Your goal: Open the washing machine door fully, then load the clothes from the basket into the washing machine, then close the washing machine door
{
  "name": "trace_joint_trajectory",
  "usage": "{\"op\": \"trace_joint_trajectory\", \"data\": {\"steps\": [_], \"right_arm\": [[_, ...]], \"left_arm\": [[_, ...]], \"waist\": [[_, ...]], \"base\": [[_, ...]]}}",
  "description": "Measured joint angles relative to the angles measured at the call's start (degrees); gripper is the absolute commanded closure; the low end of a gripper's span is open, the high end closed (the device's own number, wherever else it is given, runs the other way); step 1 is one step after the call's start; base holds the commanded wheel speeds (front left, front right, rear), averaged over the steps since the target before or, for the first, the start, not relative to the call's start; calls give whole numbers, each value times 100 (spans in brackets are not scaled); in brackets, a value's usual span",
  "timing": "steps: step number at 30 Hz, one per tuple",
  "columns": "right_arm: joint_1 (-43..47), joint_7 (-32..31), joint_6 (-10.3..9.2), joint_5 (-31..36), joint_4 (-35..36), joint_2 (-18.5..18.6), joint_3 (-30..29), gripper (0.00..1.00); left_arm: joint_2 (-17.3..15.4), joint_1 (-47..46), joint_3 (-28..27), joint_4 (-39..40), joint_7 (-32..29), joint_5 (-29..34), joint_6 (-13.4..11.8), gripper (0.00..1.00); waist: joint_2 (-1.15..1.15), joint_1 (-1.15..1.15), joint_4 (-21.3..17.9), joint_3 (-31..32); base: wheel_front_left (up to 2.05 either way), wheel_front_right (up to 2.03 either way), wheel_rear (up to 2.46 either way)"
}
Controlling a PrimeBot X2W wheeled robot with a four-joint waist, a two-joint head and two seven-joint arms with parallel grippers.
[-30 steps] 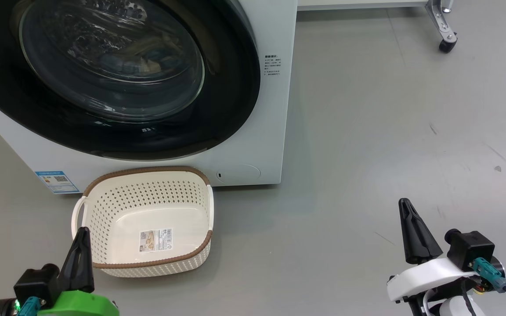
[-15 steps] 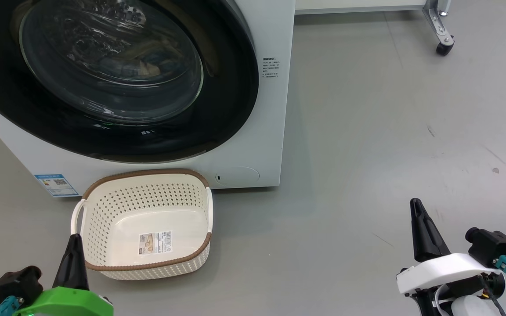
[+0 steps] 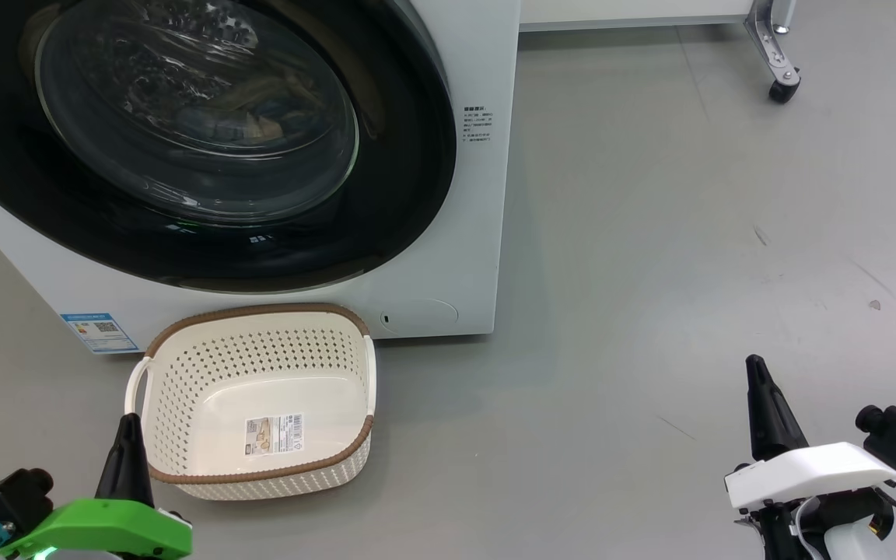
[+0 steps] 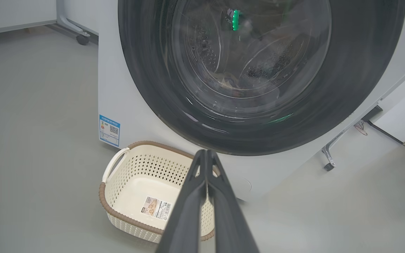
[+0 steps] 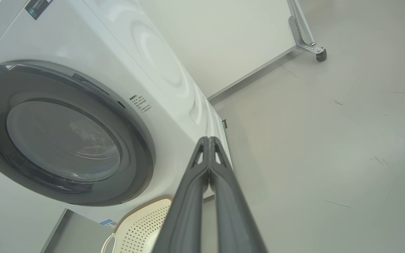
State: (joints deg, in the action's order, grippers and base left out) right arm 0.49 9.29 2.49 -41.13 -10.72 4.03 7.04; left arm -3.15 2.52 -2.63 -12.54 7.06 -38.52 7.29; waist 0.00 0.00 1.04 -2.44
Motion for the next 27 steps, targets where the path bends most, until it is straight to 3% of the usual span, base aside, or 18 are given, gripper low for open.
{"op": "trace_joint_trajectory", "data": {"steps": [16, 18, 27], "right_arm": [[-28, -313, 98, -1276, -97, 12, -270, 100], [-66, -470, 143, -1912, -153, 20, -389, 100], [-123, -608, 200, -2618, -223, 27, -524, 100]], "left_arm": [[14, -145, -74, -60, -341, -1196, 0, 100], [26, -175, -94, -126, -506, -1835, 0, 100], [35, -272, -116, -159, -687, -2540, 0, 100]], "waist": [[0, 0, -23, 53], [0, 0, -35, 80], [0, 0, -49, 111]], "base": [[0, 0, 0], [0, 0, 0], [0, 0, 0]]}}
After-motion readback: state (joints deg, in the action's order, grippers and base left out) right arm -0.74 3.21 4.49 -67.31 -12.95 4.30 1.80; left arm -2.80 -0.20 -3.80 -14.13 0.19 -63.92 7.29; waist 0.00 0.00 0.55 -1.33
